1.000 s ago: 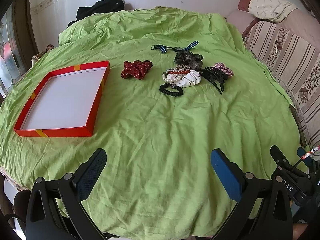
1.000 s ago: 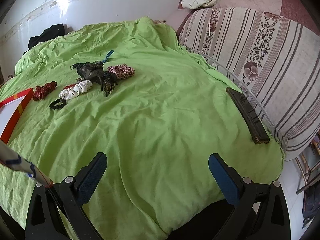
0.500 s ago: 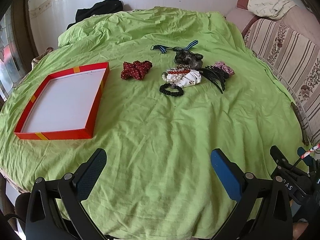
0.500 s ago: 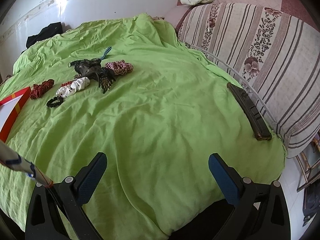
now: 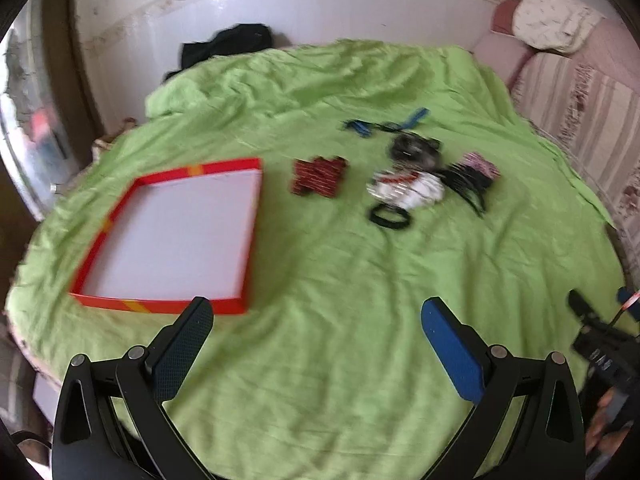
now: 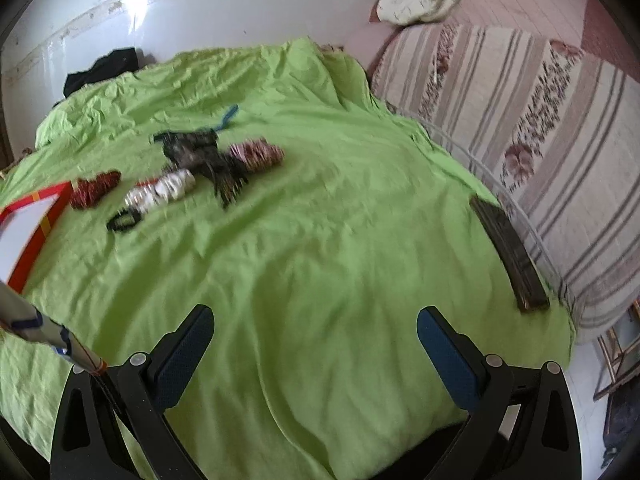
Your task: Organize jewelry
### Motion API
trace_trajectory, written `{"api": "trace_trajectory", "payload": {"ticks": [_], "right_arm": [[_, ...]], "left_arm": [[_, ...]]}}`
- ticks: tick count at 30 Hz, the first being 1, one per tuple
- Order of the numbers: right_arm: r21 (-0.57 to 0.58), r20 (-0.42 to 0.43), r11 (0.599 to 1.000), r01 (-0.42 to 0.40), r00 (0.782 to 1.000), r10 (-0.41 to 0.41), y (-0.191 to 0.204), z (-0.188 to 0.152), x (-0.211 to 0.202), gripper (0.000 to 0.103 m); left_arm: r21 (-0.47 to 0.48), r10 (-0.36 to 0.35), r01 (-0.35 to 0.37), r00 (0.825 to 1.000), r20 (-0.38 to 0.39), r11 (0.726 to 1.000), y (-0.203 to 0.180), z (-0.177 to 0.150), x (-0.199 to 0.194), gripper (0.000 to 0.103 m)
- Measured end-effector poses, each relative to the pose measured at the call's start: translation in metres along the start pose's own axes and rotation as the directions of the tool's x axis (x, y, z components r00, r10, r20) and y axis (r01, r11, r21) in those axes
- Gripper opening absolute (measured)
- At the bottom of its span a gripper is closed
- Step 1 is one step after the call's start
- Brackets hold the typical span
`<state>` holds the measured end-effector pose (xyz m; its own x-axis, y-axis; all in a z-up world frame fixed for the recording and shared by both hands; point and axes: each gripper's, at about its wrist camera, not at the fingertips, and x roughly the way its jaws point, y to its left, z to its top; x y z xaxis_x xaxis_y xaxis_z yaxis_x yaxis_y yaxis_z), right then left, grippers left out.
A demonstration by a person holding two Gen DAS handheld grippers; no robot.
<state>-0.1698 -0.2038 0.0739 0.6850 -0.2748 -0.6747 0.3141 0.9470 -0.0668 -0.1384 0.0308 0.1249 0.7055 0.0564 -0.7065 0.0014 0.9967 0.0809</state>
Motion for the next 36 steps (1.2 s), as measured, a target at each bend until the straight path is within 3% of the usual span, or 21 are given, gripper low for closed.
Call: {"api": "trace_trajectory", "payload": {"ticks": [6, 10, 15, 36], "right_arm": [[-0.037, 0.037, 0.999, -0.026, 0.999, 0.027, 0.021, 0.013, -0.002, 0.103], [-0.056, 0.050, 0.998, -0.019, 0.999, 0.022, 0.026, 0.009, -0.004, 0.103], [-0.020, -0.002, 0.998, -0.059, 0.998, 0.059, 0.022, 0.006, 0.004, 0.103], [-0.009, -0.044, 0.999, -0.050, 0.998, 0.050, 0.023, -0.005, 0.013, 0.103]], "left_arm": [[-0.044, 0.045, -0.046, 0.999, -0.013, 0.998, 0.027, 0.000, 0.002, 0.103], [-0.061, 0.021, -0.024, 0.999, -0.045, 0.998, 0.028, -0.001, 0.009, 0.103], [-0.040, -0.012, 0.010, 0.998, -0.065, 0.999, 0.018, -0.004, 0.015, 0.103], [-0.051, -0.051, 0.046, 0.993, -0.107, 0.998, 0.010, -0.010, 0.019, 0.103]]}}
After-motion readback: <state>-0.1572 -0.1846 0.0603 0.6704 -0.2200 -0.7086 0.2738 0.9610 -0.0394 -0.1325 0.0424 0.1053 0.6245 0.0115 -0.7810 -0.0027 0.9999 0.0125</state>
